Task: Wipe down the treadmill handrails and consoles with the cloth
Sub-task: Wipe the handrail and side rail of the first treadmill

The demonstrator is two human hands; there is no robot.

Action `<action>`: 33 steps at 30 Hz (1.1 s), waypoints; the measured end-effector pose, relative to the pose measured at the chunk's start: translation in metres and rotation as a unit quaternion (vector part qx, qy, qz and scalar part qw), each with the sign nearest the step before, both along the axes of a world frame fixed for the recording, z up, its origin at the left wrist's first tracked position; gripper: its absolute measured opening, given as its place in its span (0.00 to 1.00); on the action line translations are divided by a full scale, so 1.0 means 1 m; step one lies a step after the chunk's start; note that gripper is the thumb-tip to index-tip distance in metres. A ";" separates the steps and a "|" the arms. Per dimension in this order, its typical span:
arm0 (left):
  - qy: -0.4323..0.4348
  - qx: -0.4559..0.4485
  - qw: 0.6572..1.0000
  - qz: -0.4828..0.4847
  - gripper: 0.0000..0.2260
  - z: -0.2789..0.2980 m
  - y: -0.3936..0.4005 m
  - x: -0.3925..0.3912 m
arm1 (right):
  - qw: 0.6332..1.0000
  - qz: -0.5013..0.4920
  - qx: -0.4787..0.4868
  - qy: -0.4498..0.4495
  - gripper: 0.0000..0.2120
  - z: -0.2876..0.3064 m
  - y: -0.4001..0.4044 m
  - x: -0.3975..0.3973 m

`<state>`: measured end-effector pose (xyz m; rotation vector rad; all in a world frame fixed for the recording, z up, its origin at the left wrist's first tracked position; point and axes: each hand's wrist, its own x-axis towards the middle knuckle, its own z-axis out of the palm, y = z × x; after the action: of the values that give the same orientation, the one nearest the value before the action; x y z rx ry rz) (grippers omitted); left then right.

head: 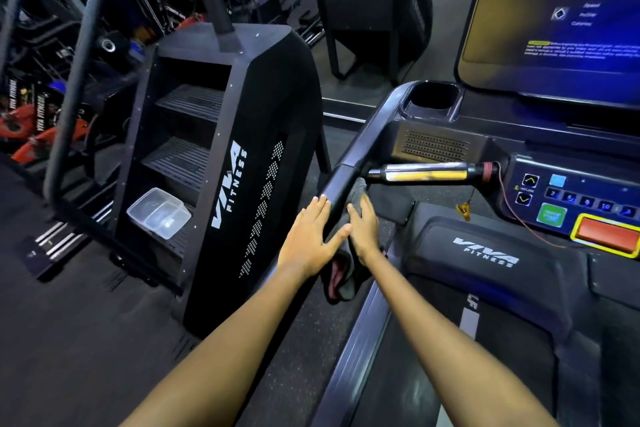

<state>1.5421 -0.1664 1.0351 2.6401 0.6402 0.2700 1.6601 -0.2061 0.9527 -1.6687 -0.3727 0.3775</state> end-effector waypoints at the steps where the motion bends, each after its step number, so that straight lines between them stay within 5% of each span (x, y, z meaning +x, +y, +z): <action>1: -0.002 -0.001 1.000 -0.001 0.32 0.000 0.000 0.000 | 1.000 -0.005 0.003 -0.002 0.23 0.002 0.000 -0.003; 7: 0.003 -0.012 1.000 0.001 0.44 0.000 0.001 0.001 | 0.997 -0.014 0.004 -0.070 0.24 -0.007 -0.010 -0.045; 13: 0.008 0.000 1.000 0.000 0.33 0.000 0.000 0.001 | 0.999 -0.026 0.012 -0.018 0.23 0.003 0.000 -0.013; 21: 0.003 -0.005 1.000 -0.002 0.43 0.001 0.000 0.001 | 0.994 0.001 0.010 -0.110 0.25 0.001 -0.015 -0.051; 28: 0.007 0.003 1.000 0.000 0.35 0.002 -0.001 0.001 | 0.999 0.022 -0.029 -0.035 0.25 0.014 -0.005 0.006; 33: 0.002 0.000 1.000 -0.007 0.36 0.000 0.000 0.000 | 0.998 0.036 -0.013 -0.046 0.25 0.004 -0.015 -0.035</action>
<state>1.5425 -0.1661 1.0351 2.6443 0.6240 0.2603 1.6248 -0.2211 0.9564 -1.7054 -0.4997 0.3603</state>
